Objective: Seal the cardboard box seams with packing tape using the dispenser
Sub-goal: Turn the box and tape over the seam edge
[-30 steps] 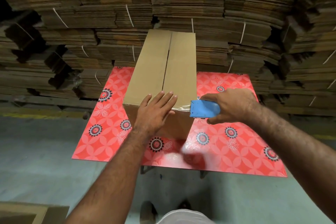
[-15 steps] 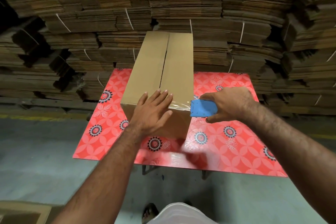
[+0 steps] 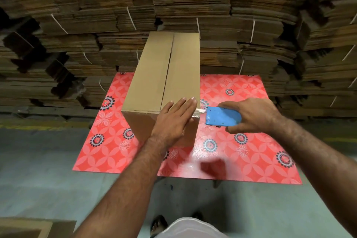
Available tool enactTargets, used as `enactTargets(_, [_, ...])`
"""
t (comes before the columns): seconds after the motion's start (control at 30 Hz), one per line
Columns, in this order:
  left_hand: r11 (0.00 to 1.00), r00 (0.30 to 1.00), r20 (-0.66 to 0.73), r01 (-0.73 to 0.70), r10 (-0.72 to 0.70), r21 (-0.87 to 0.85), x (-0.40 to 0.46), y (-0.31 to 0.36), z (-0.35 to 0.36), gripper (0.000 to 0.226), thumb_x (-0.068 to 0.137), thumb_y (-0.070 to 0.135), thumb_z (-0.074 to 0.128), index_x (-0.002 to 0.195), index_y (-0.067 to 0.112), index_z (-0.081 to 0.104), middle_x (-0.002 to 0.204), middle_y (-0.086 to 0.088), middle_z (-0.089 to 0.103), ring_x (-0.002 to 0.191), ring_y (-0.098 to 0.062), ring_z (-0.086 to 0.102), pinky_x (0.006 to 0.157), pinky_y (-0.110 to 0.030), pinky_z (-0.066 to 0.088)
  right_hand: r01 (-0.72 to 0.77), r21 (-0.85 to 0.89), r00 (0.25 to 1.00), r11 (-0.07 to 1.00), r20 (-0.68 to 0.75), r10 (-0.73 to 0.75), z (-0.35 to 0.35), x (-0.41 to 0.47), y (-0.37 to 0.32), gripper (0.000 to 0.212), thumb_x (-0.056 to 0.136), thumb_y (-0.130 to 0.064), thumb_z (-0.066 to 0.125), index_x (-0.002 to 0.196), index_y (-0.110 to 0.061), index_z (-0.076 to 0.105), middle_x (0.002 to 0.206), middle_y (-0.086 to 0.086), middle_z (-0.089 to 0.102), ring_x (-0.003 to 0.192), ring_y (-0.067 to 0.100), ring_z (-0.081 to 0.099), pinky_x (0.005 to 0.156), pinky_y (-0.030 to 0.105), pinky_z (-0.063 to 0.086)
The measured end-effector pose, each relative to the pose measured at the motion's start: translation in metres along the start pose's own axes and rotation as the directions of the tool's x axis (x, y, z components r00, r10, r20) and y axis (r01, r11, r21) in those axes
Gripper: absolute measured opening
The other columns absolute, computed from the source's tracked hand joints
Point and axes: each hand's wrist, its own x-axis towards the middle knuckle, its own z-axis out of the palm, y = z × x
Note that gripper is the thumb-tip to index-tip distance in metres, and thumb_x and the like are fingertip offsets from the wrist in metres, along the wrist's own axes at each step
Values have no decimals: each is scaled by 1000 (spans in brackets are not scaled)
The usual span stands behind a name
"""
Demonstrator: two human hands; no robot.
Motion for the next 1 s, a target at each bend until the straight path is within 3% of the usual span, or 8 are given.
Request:
enactTargets(0.2, [1000, 999, 42, -8, 8, -6, -1, -1, -6, 56, 103, 44, 28, 156, 29, 29, 164, 10, 26, 149, -15, 29, 115, -45, 30, -3, -49, 1000, 999, -15, 2, 1, 0, 5, 84, 67, -83, 54, 143, -55, 33, 108, -7, 71, 98, 21, 68, 60, 28, 42])
enactTargets(0.33, [995, 999, 44, -22, 27, -95, 6, 12, -15, 56, 101, 53, 27, 154, 37, 31, 164, 9, 27, 151, -16, 23, 117, -48, 21, -40, -41, 999, 998, 0, 40, 9, 3, 0, 87, 63, -85, 53, 142, -53, 37, 104, -5, 71, 91, 23, 68, 63, 29, 50])
enactTargets(0.5, [972, 993, -53, -112, 103, -208, 19, 22, -5, 45, 98, 42, 42, 123, 14, 65, 141, -10, 58, 138, -33, 48, 108, -51, 44, -66, -59, 998, 996, 16, 67, 6, 7, -6, 85, 64, -83, 56, 142, -53, 39, 105, -1, 69, 90, 24, 67, 65, 29, 50])
enactTargets(0.67, [935, 985, -167, -96, 40, -341, 18, 25, 0, 43, 91, 35, 51, 118, 7, 70, 129, -12, 67, 123, -32, 61, 107, -50, 44, -68, -82, 995, 994, 61, 73, -6, 9, -18, 80, 70, -79, 60, 142, -51, 40, 110, -3, 67, 93, 23, 64, 62, 29, 40])
enactTargets(0.87, [925, 979, -201, -117, 45, -363, 19, 10, 6, 37, 86, 22, 76, 121, 11, 70, 131, -8, 67, 123, -26, 63, 110, -43, 43, -74, -111, 995, 991, 57, 81, -17, 7, -10, 80, 69, -80, 60, 142, -52, 39, 110, -4, 68, 97, 23, 65, 69, 31, 49])
enactTargets(1.0, [931, 980, -198, -91, 20, -355, 18, 14, 1, 43, 87, 43, 66, 116, 11, 72, 128, -7, 69, 121, -23, 63, 108, -41, 45, -113, -85, 991, 990, 55, 118, -11, 6, -17, 76, 68, -77, 62, 137, -51, 44, 107, -3, 68, 93, 23, 66, 65, 30, 44])
